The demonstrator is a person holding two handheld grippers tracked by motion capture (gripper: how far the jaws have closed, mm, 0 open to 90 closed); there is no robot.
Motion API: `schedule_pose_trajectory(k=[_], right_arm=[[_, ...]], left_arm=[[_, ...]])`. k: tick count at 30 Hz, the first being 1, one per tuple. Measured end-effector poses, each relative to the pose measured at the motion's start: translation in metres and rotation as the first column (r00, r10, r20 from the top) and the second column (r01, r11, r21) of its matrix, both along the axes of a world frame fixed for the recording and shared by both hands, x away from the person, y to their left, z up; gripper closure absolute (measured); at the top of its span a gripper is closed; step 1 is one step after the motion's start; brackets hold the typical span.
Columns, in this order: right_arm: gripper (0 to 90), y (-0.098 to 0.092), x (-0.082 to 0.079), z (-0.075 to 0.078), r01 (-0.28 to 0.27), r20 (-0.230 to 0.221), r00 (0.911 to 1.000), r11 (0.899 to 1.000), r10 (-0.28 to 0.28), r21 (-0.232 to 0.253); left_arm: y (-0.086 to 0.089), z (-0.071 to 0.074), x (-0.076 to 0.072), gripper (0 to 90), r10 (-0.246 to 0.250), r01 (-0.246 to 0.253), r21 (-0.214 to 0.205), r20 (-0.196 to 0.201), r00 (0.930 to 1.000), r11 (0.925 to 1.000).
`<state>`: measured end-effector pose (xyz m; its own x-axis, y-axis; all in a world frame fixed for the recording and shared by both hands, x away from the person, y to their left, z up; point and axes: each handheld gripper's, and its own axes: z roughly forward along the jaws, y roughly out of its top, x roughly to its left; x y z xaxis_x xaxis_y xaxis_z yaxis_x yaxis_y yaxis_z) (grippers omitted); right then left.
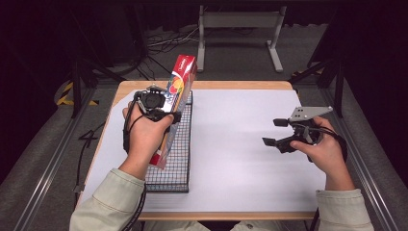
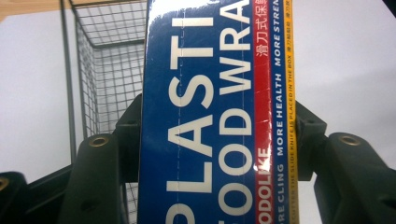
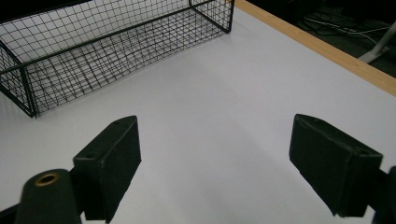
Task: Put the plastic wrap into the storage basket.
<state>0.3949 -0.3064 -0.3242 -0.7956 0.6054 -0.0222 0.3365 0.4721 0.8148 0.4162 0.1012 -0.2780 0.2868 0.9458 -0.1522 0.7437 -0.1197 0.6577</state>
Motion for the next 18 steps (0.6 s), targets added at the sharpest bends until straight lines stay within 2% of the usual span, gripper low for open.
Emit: schedule_pose_trajectory(k=[3,6,8,12,14,18], right_arm=[[17.1,0.0,0.001,-0.001,0.004,0.001,1.0,1.0,-0.004,-0.004],[17.0,0.001,0.001,-0.001,0.005,-0.002,1.0,1.0,-0.005,-0.003],[16.9,0.002,0.001,-0.001,0.002,-0.005,1.0,1.0,-0.002,-0.003],[16.9,0.004,0.001,-0.002,0.005,-0.006,1.0,1.0,-0.005,-0.015],[16.4,0.005,0.001,-0.004,0.001,-0.012,0.9999,1.0,-0.001,-0.018],[16.3,0.005,0.002,-0.005,-0.004,-0.015,0.9999,1.0,0.003,-0.02]], left_arm=[[-0.002,-0.002,0.001,40.4,0.016,-0.016,-0.005,-0.01,0.9998,0.9999],[-0.004,-0.003,0.001,40.5,0.03,-0.029,0.016,-0.031,0.9991,0.9995],[-0.005,-0.006,0.0,40.5,0.057,-0.057,0.008,-0.016,0.9982,0.9983],[-0.007,-0.01,0.0,40.4,0.086,-0.086,0.0,-0.012,0.9962,0.9963],[-0.008,-0.015,0.002,40.3,0.102,-0.102,0.009,-0.023,0.9946,0.9948],[-0.01,-0.019,0.003,40.3,0.12,-0.12,0.023,-0.02,0.9925,0.9925]])
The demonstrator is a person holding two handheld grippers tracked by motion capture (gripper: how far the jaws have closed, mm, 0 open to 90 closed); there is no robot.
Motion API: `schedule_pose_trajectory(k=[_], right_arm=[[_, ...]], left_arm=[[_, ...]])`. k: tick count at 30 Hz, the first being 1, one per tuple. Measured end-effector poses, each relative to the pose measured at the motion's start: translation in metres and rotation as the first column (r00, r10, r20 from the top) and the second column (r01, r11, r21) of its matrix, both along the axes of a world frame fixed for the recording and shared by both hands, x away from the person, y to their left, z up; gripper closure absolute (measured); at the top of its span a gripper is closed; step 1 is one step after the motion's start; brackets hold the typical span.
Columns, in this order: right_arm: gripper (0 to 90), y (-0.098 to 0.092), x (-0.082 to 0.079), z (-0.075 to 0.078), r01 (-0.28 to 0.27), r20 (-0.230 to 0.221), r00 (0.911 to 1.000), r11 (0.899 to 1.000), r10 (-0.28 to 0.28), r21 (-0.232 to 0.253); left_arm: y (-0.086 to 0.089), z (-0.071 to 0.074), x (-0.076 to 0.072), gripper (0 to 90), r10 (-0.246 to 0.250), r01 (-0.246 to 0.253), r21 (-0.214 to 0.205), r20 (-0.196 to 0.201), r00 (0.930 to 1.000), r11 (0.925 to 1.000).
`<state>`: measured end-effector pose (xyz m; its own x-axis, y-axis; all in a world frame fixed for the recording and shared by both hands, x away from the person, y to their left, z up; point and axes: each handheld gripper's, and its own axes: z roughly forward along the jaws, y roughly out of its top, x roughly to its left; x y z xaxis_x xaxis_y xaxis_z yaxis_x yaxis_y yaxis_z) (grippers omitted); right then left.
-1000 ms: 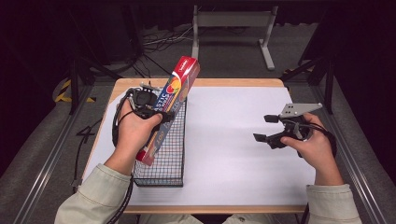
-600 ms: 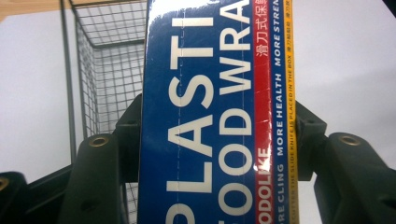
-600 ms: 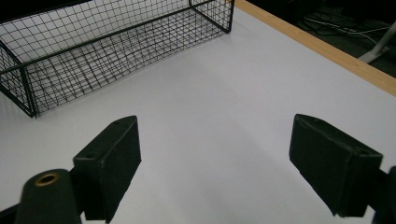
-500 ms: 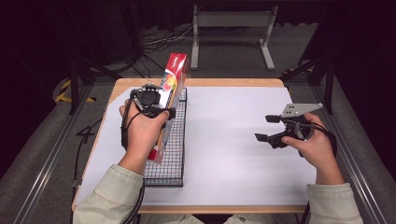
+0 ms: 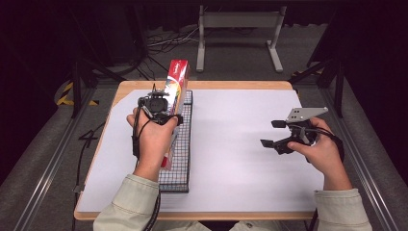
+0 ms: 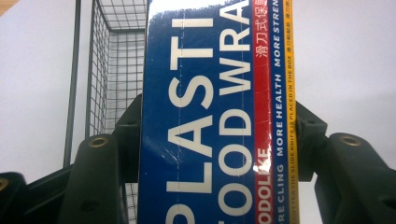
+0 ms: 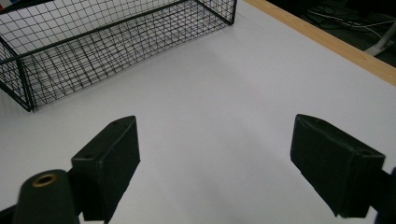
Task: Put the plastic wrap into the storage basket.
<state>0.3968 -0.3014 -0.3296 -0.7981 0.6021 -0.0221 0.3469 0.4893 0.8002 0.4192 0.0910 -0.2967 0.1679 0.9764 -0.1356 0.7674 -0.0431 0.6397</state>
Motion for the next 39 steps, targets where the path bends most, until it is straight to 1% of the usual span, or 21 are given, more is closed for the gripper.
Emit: schedule_pose_trajectory(k=[3,5,8,9,10,13,15,17,19,21,24,28,30,32,36,38,39], right_arm=[[16.5,-0.001,0.001,-0.001,0.005,-0.001,1.0,1.0,-0.005,0.0],[16.6,-0.002,0.001,-0.001,0.008,-0.004,1.0,1.0,-0.008,-0.004],[16.6,0.0,0.002,-0.003,0.006,-0.007,1.0,1.0,-0.006,-0.007],[16.5,0.001,0.002,-0.003,0.004,-0.009,1.0,1.0,-0.004,-0.009],[16.5,0.002,0.002,-0.004,0.002,-0.011,0.9999,1.0,-0.002,-0.009],[16.5,0.003,0.002,-0.004,-0.005,-0.014,0.9999,1.0,0.005,-0.012],[16.5,0.003,0.002,-0.004,-0.008,-0.015,0.9999,1.0,0.007,-0.008],[16.5,0.002,0.002,-0.004,-0.005,-0.015,0.9999,1.0,0.005,-0.009],[16.5,0.002,0.002,-0.005,-0.004,-0.016,0.9999,1.0,0.004,-0.01],[16.5,0.002,0.003,-0.006,-0.002,-0.021,0.9998,1.0,0.002,-0.011],[16.5,0.003,0.004,-0.007,-0.005,-0.026,0.9996,1.0,0.004,-0.015],[16.5,0.005,0.004,-0.007,-0.012,-0.029,0.9995,1.0,0.012,-0.015],[16.5,0.006,0.004,-0.007,-0.014,-0.03,0.9995,1.0,0.014,-0.015],[16.6,0.006,0.004,-0.007,-0.02,-0.034,0.9992,1.0,0.02,-0.007],[16.6,0.007,0.003,-0.007,-0.026,-0.032,0.9992,1.0,0.026,-0.006],[16.6,0.008,0.003,-0.006,-0.026,-0.031,0.9992,1.0,0.026,-0.005],[16.6,0.007,0.003,-0.006,-0.027,-0.031,0.9992,1.0,0.026,-0.004]], left_arm=[[0.0,-0.004,0.001,40.2,0.021,-0.021,-0.005,0.007,0.9998,0.9998],[0.0,-0.006,0.002,40.1,0.03,-0.03,-0.018,0.001,0.9996,0.9994],[0.0,-0.01,0.001,40.0,0.027,-0.027,-0.022,-0.01,0.9996,0.9994],[0.0,-0.012,0.002,40.0,0.036,-0.036,-0.028,-0.012,0.9993,0.999],[0.0,-0.014,0.003,40.1,0.037,-0.037,-0.023,-0.014,0.9992,0.999],[-0.001,-0.022,0.005,40.0,0.048,-0.049,-0.014,-0.029,0.9984,0.9987],[0.0,-0.029,0.007,40.0,0.056,-0.058,-0.028,-0.045,0.9974,0.998],[0.001,-0.033,0.007,40.0,0.07,-0.071,-0.028,-0.043,0.9966,0.9971],[0.002,-0.035,0.007,39.9,0.071,-0.072,-0.019,-0.042,0.9966,0.9972],[0.003,-0.039,0.007,39.9,0.088,-0.088,-0.007,-0.049,0.995,0.9961],[0.003,-0.044,0.008,39.9,0.089,-0.09,-0.012,-0.058,0.9943,0.9959],[0.002,-0.05,0.01,39.7,0.102,-0.102,0.008,-0.061,0.9929,0.9948],[0.003,-0.053,0.011,39.7,0.099,-0.099,0.0,-0.077,0.9921,0.9951],[0.002,-0.056,0.012,39.8,0.097,-0.096,0.017,-0.085,0.9916,0.9953],[0.003,-0.059,0.012,39.8,0.099,-0.097,0.026,-0.098,0.9902,0.9949],[0.003,-0.06,0.012,39.8,0.106,-0.104,0.028,-0.098,0.9895,0.9942],[0.003,-0.061,0.012,39.7,0.105,-0.102,0.042,-0.097,0.9897,0.9939]])
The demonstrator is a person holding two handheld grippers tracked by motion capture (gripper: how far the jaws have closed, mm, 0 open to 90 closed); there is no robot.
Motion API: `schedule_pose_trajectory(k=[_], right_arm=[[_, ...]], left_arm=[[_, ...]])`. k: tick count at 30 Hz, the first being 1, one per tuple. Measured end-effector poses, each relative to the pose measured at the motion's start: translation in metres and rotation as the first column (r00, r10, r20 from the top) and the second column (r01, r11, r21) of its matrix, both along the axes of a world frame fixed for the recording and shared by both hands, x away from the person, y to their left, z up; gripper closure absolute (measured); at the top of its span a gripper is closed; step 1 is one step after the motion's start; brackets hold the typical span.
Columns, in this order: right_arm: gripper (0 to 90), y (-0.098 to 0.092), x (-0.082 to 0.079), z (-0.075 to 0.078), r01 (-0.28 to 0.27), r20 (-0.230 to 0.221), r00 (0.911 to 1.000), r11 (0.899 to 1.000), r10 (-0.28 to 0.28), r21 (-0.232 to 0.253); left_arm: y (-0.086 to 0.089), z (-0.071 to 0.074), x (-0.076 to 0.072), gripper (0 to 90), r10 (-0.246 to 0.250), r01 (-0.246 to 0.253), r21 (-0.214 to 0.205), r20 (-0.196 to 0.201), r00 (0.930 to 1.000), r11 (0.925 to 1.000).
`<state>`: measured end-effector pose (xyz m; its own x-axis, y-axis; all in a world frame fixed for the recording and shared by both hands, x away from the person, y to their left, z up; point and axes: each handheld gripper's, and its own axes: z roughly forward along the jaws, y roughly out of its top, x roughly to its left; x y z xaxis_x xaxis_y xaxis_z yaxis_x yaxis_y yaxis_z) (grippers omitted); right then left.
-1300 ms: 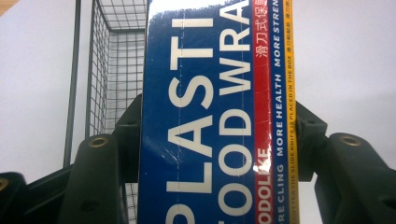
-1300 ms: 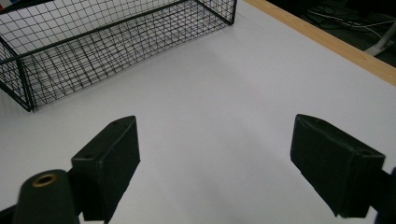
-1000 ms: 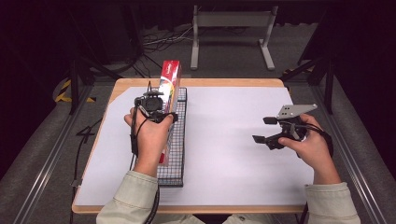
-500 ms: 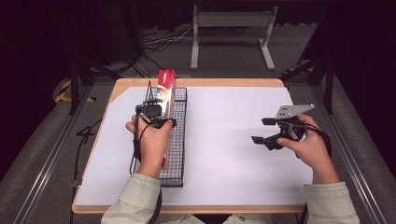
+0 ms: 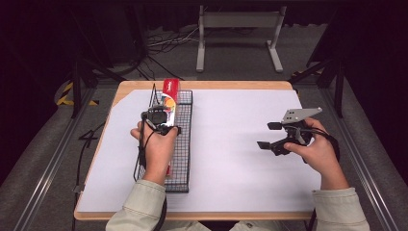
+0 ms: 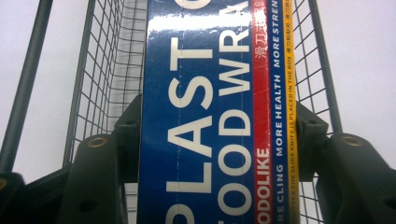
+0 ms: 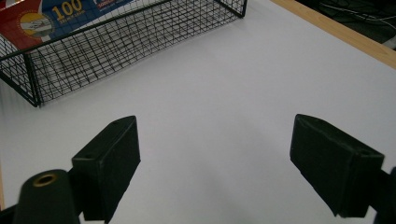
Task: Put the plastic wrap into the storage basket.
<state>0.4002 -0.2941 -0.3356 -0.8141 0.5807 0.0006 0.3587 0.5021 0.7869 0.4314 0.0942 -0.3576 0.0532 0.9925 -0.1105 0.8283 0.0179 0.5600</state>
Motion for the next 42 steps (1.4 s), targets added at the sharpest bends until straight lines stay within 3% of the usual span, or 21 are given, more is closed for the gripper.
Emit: schedule_pose_trajectory(k=[8,11,19,21,24,31,42], right_arm=[[16.6,-0.002,0.0,0.001,0.002,0.004,1.0,1.0,-0.002,0.011],[16.6,-0.001,0.0,0.0,-0.003,0.001,1.0,1.0,0.003,0.005],[16.5,0.0,0.0,0.0,-0.003,0.002,1.0,1.0,0.003,0.005],[16.5,0.0,0.0,0.0,-0.004,0.002,1.0,1.0,0.004,0.004],[16.6,0.0,0.0,0.0,-0.002,0.007,1.0,1.0,0.002,0.007],[16.5,0.001,0.0,-0.001,-0.006,0.006,1.0,1.0,0.006,0.004],[16.5,0.002,0.002,-0.003,-0.01,-0.004,0.9999,1.0,0.01,-0.002]], left_arm=[[-0.005,-0.007,0.001,39.6,-0.01,0.01,0.0,-0.04,0.9992,1.0],[-0.007,-0.01,0.001,39.6,0.001,0.0,0.033,-0.041,0.9992,0.9995],[-0.006,-0.017,0.0,39.6,0.016,-0.016,0.005,-0.056,0.9983,0.9999],[-0.007,-0.018,0.001,39.6,0.022,-0.021,0.026,-0.051,0.9985,0.9995],[-0.005,-0.021,0.001,39.6,0.027,-0.027,0.004,-0.061,0.9978,0.9996],[-0.007,-0.029,0.003,39.4,0.027,-0.027,0.003,-0.09,0.9956,0.9996],[-0.008,-0.038,0.004,39.2,0.016,-0.014,0.022,-0.111,0.9937,0.9997]])
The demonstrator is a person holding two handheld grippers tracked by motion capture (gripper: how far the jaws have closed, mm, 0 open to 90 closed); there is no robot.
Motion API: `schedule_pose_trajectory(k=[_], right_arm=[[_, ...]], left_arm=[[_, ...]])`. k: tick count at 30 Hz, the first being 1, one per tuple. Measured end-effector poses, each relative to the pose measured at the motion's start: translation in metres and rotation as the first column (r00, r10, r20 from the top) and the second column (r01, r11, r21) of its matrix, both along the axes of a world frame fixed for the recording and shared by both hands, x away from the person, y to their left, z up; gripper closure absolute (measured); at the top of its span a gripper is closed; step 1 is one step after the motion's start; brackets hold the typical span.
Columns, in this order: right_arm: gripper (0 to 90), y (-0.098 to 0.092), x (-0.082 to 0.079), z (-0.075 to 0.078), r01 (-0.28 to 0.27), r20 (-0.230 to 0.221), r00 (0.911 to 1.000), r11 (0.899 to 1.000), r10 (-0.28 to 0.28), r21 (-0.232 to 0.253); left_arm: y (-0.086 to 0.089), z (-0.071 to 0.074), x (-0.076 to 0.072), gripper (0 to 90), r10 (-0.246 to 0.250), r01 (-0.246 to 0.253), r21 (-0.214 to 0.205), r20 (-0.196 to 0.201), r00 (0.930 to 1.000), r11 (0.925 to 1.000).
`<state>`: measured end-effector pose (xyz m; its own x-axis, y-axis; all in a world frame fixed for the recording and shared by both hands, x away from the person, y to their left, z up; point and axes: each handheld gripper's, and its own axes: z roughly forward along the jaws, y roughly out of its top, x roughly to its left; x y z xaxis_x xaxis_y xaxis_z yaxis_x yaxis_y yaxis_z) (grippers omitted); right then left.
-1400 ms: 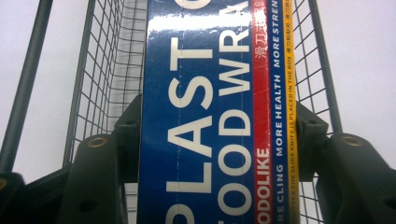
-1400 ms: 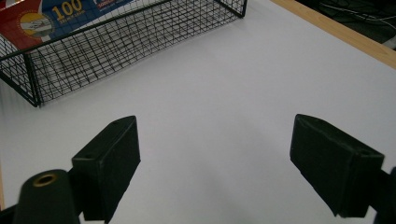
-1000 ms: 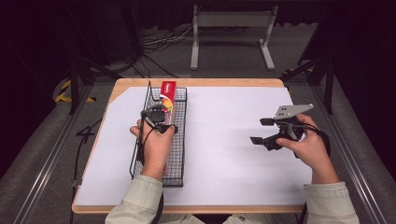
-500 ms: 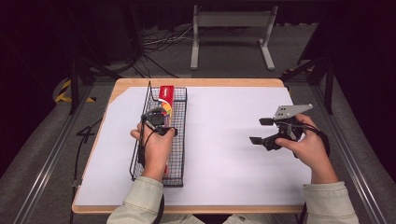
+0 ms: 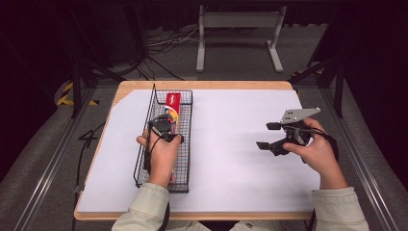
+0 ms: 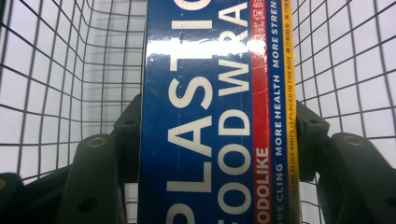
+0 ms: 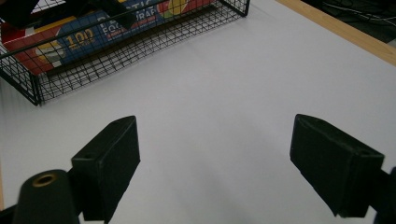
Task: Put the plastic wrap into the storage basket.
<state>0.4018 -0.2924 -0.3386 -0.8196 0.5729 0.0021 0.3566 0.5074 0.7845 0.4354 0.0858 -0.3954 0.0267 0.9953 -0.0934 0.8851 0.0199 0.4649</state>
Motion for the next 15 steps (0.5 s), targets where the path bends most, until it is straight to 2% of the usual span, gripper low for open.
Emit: schedule_pose_trajectory(k=[3,15], right_arm=[[16.5,-0.0001,0.0001,0.0,-0.001,-0.001,1.0,1.0,0.001,0.003],[16.4,0.0015,0.0002,-0.0012,-0.011,-0.005,0.9999,1.0,0.011,-0.003]], left_arm=[[-0.0002,-0.0019,0.0003,39.2,0.008,-0.008,0.014,-0.011,0.9999,0.9999],[-0.0011,-0.0092,0.0024,38.8,0.013,-0.013,0.005,-0.033,0.9994,0.9999]])
